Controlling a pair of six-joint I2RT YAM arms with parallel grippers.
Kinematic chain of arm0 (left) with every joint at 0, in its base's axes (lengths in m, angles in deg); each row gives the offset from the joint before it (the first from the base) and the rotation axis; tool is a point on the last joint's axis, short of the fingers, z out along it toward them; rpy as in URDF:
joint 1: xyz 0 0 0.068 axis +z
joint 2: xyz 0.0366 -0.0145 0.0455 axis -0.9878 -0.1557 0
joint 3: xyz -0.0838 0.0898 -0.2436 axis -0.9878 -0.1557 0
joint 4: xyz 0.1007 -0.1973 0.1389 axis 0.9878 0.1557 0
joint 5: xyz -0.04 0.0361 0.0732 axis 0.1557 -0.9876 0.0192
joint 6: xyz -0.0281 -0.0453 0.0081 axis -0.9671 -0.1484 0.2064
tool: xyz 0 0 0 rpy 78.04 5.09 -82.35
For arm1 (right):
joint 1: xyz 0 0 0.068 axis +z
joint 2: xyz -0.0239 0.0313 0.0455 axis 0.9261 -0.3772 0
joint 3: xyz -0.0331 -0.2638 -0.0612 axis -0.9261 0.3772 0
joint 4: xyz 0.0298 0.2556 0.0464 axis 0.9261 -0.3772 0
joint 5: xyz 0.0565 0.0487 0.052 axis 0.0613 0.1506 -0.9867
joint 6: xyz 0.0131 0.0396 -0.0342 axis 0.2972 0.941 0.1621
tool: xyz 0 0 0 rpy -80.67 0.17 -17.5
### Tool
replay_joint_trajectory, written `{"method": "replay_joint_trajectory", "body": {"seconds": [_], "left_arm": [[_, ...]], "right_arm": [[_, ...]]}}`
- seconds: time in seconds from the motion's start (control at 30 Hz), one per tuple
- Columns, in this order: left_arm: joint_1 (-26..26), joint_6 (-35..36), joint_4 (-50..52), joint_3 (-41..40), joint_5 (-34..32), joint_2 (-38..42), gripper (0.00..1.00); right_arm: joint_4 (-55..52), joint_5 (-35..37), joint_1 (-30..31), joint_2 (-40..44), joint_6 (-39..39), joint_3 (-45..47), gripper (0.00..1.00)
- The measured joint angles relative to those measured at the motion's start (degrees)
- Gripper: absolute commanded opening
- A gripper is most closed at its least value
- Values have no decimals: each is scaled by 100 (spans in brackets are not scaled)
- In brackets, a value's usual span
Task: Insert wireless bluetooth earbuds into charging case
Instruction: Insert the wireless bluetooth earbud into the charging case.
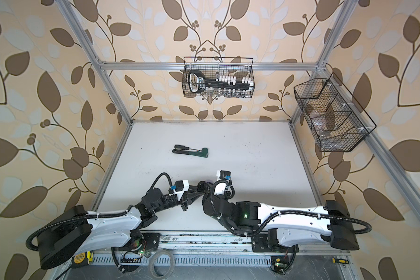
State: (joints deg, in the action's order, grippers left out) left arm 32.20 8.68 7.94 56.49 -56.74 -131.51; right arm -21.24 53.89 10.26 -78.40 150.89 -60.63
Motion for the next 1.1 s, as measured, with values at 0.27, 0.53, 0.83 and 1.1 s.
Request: {"method": "replay_joint_trajectory", "body": {"seconds": [0.27, 0.53, 0.83, 1.1], "left_arm": [[0, -105, 74, 0, -79, 68, 0], [0, -111, 203, 0, -79, 251, 0], [-2, -105, 192, 0, -76, 387, 0], [-2, -76, 199, 0, -83, 398, 0]], "right_arm": [[131, -26, 31, -136, -20, 2, 13], [221, -39, 55, -162, -39, 2, 40], [-11, -42, 74, 269, -271, 20, 65], [-122, -11, 302, 1300, -669, 133, 63]]}}
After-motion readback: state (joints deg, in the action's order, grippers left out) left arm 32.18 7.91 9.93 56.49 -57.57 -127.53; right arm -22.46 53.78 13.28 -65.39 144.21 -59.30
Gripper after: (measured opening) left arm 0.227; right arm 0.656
